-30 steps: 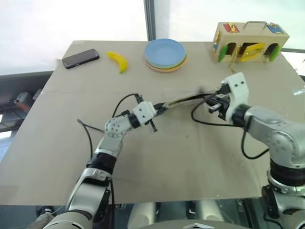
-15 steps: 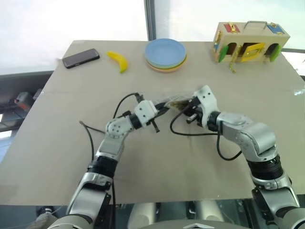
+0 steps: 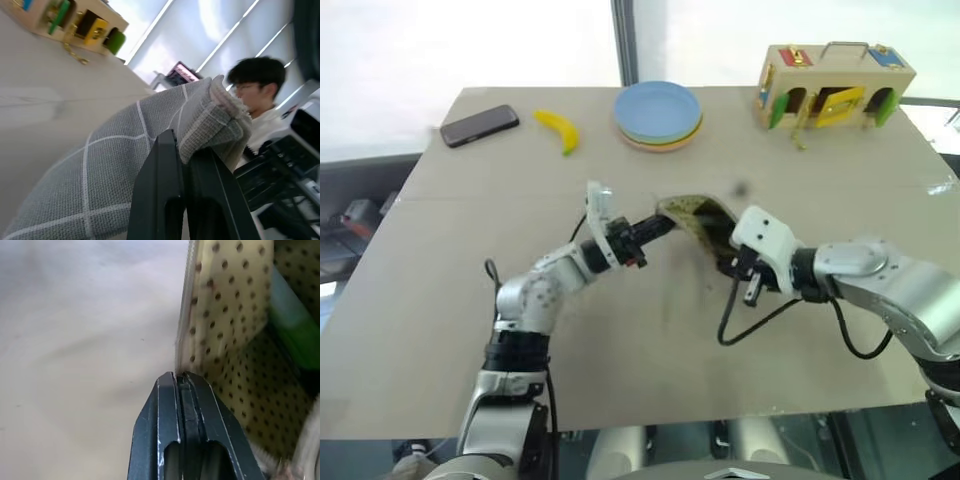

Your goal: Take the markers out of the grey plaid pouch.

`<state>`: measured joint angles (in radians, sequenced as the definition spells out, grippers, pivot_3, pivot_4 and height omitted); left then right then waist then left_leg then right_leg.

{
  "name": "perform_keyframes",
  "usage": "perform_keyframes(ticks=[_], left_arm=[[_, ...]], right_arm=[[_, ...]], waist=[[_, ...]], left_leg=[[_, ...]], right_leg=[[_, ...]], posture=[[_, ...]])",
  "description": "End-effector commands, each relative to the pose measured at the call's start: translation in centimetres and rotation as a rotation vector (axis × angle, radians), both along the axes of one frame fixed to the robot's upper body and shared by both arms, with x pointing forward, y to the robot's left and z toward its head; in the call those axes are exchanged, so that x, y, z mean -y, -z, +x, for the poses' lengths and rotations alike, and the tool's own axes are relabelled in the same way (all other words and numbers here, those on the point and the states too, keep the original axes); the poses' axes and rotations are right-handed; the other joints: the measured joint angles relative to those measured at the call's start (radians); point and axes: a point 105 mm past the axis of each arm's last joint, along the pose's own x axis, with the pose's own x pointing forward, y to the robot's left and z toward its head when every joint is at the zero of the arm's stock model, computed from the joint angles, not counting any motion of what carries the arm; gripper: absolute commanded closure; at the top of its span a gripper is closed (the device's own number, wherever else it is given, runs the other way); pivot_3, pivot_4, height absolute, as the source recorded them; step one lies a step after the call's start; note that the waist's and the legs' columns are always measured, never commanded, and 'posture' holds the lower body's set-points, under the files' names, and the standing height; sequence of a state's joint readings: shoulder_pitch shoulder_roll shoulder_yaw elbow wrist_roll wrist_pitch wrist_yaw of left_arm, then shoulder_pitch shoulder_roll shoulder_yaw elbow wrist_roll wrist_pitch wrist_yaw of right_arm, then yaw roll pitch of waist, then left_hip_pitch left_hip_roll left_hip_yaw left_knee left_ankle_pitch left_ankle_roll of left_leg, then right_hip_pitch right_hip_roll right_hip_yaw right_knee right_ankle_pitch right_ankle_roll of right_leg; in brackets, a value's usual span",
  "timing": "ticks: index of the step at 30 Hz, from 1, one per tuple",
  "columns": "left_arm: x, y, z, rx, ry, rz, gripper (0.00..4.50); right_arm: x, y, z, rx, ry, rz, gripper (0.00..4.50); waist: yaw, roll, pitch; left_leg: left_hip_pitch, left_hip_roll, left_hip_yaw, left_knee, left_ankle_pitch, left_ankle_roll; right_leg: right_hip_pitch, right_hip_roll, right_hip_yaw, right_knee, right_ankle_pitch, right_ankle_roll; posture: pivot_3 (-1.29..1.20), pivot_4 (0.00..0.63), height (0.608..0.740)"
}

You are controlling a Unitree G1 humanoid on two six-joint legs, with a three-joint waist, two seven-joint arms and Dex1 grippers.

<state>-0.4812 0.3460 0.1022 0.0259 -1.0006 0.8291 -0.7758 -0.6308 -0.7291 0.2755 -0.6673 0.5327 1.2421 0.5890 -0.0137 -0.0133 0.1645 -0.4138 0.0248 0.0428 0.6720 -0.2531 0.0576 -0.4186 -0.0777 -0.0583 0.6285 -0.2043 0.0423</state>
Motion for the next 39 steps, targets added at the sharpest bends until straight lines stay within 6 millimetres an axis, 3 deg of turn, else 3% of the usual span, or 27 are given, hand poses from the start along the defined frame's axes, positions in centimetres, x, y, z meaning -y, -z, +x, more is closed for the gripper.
perform_keyframes(ticks=[1,7,11,14,15,17,21,28,31,36,39], left_arm=[[0.2,-2.5,-2.3,0.012,0.117,-0.062,4.5],[-0.3,-0.8,-4.3,-0.093,0.197,-0.002,4.5],[-1.2,1.6,-4.4,-0.232,0.173,0.056,4.5],[-1.6,2.8,-4.7,-0.293,0.174,0.081,4.5],[-1.6,3.0,-4.9,-0.294,0.175,0.086,4.5],[-1.7,3.2,-4.9,-0.289,0.169,0.091,4.5],[-1.8,3.5,-4.5,-0.292,0.15,0.087,4.5],[-2.0,2.4,-4.3,-0.386,0.193,-0.065,4.5],[-2.1,1.5,-5.0,-0.43,0.276,-0.122,4.5],[-2.5,-0.5,-5.2,-0.46,0.361,-0.189,4.5],[-2.7,1.2,-4.4,-0.487,0.254,-0.115,4.5]], right_arm=[[0.1,-2.1,0.3,0.083,0.011,-0.004,4.39],[0.8,-2.5,0.8,0.095,0.046,-0.019,4.39],[0.9,-3.0,1.2,0.141,0.044,-0.02,4.39],[0.8,-3.5,1.4,0.179,0.038,-0.007,3.66],[0.7,-3.6,1.4,0.199,0.028,-0.011,2.99],[0.3,-3.2,1.4,0.187,0.018,-0.003,2.31],[-0.4,-1.8,1.4,0.146,0.007,-0.005,2.31],[-1.3,-0.5,1.7,0.2,-0.061,-0.082,2.31],[-1.0,-1.2,0.5,0.147,-0.102,-0.086,2.31],[0.3,-4.4,-0.9,0.104,-0.101,-0.096,2.31],[0.5,-4.7,-0.8,0.112,-0.09,-0.124,2.31]], waist=[[0.001,0.0,0.0],[0.003,0.0,0.0],[0.004,0.0,0.0],[0.003,0.0,0.0],[0.003,0.0,0.0],[0.004,0.0,0.0],[0.004,0.0,0.0],[0.004,0.0,0.0],[0.005,0.0,0.0],[0.004,0.0,0.0],[0.004,0.0,0.0]], left_leg=[[0.0,0.0,0.0,0.0,0.0,0.0],[0.0,-0.001,0.001,0.0,0.0,-0.001],[-0.001,-0.001,0.001,0.0,0.0,-0.001],[0.0,-0.002,0.001,0.0,0.0,-0.001],[0.0,-0.002,0.001,0.0,0.0,-0.001],[0.0,-0.001,0.001,0.0,0.0,-0.001],[0.0,-0.001,0.001,0.0,0.0,-0.001],[0.0,-0.002,0.002,0.0,0.0,-0.001],[0.0,-0.002,0.001,0.0,0.0,-0.001],[-0.001,-0.001,0.0,0.0,0.0,-0.001],[0.0,-0.002,-0.001,0.0,0.0,-0.001]], right_leg=[[0.0,0.0,0.0,0.0,0.0,0.0],[0.0,-0.001,0.001,0.0,0.0,0.0],[0.0,-0.001,0.001,-0.001,0.0,0.0],[0.0,-0.001,0.001,-0.001,0.0,0.0],[0.0,-0.001,0.001,-0.001,0.0,0.0],[0.0,-0.001,0.001,-0.001,0.0,-0.001],[0.0,-0.001,0.001,-0.001,0.0,-0.001],[0.0,-0.001,0.001,-0.001,0.0,-0.001],[0.0,-0.001,0.001,-0.001,0.0,-0.001],[0.0,-0.002,0.001,0.0,0.0,-0.001],[0.001,-0.002,0.0,-0.001,0.0,-0.001]], posture=[[0.0,0.15,0.74],[0.0,0.15,0.74],[0.0,0.15,0.74],[0.0,0.15,0.74],[0.0,0.15,0.74],[0.0,0.15,0.74],[0.0,0.15,0.74],[0.0,0.15,0.74],[0.0,0.15,0.74],[0.0,0.15,0.74],[0.0,0.15,0.74]])
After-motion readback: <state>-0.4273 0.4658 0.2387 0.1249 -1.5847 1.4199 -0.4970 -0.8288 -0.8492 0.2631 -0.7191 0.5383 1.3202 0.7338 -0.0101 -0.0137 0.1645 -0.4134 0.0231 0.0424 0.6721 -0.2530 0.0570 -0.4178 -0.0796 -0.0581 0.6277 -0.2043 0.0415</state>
